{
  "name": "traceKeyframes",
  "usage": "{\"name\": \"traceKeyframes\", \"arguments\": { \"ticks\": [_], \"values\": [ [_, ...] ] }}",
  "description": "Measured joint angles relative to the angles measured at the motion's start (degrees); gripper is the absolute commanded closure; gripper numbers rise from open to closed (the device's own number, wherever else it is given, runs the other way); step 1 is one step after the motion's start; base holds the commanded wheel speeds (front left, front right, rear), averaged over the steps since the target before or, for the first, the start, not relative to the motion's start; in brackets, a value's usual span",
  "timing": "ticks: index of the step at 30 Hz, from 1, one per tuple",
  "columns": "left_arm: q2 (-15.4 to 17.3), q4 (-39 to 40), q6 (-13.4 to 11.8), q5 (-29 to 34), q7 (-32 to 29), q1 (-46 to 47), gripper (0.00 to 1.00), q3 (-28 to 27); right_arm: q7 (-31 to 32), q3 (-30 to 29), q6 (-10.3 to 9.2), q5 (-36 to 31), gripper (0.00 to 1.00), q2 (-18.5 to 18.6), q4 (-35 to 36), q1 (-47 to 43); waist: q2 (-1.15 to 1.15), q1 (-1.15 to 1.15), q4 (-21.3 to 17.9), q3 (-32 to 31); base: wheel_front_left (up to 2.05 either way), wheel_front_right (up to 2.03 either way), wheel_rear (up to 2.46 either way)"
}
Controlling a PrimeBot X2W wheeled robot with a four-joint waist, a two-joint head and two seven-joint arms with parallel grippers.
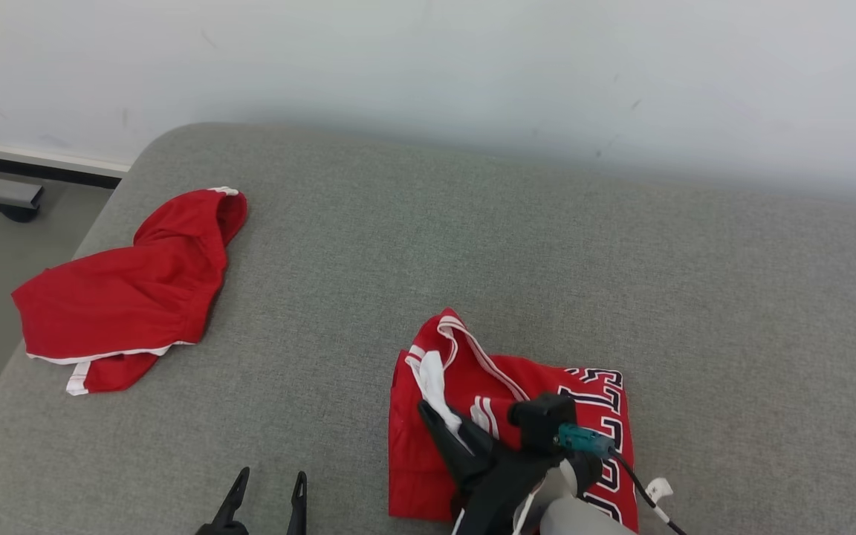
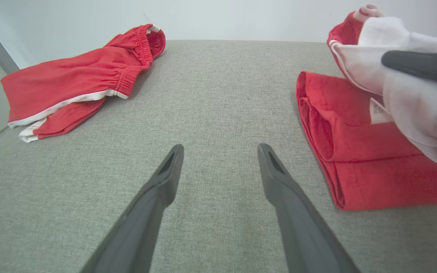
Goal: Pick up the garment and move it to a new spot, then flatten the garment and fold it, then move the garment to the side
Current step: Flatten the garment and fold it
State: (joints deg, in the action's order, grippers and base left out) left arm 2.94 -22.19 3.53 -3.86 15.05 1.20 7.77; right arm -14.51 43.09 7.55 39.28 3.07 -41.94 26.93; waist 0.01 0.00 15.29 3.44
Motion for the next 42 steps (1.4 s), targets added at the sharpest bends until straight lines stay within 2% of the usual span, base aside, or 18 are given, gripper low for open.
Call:
{"name": "traceKeyframes", "arguments": {
  "ticks": [3, 5, 9, 15, 26, 34, 42],
  "values": [
    [0.00, 0.25, -0.40, -0.02, 0.00, 0.02, 0.00, -0.03, -0.37, -0.03, 0.00, 1.19, 0.00, -0.08, 0.45, 1.30, 0.00, 0.00, 0.05, 0.42, 0.00, 0.00, 0.00],
    [0.01, 0.55, -0.53, -0.14, 0.00, 0.14, 0.00, -0.11, -0.42, -2.21, 0.00, 1.18, 0.00, -0.10, 1.89, 1.80, 0.00, 0.00, -0.42, 0.56, 0.00, 0.00, 0.00],
    [0.00, 1.09, -0.77, -0.27, 0.00, 0.40, 0.00, -0.44, -0.48, -10.11, 0.00, -3.46, 0.00, -0.09, 7.05, 1.33, 0.00, 0.00, -1.88, 0.76, 0.00, 0.00, 0.00],
    [-0.01, 1.87, -1.07, -0.82, 0.00, 1.14, 0.00, -0.67, -0.48, -22.34, 0.00, -12.39, 0.00, -0.09, 12.16, -4.47, 0.00, 0.00, -4.41, 0.95, 0.00, 0.00, 0.00],
    [-0.03, 2.55, -1.25, -1.02, 0.00, 1.20, 0.00, -1.97, -0.48, -36.57, 0.00, -23.74, 0.00, -0.08, 16.83, -13.49, 0.00, 0.00, -7.94, 0.68, 0.00, 0.00, 0.00],
    [-0.01, 2.89, -1.27, -0.08, 0.00, 0.12, 0.00, -4.56, -0.48, -41.25, 0.00, -29.54, 0.00, -0.09, 19.69, -18.20, 0.00, 0.00, -10.08, -0.75, 0.00, 0.00, 0.00],
    [-0.02, 3.20, -1.27, 0.43, 0.00, -0.80, 0.00, -6.73, -0.48, -43.89, 0.00, -29.82, 0.00, -0.09, 20.19, -21.74, 0.00, 0.00, -12.85, -2.53, 0.00, 0.00, 0.00]
  ]
}}
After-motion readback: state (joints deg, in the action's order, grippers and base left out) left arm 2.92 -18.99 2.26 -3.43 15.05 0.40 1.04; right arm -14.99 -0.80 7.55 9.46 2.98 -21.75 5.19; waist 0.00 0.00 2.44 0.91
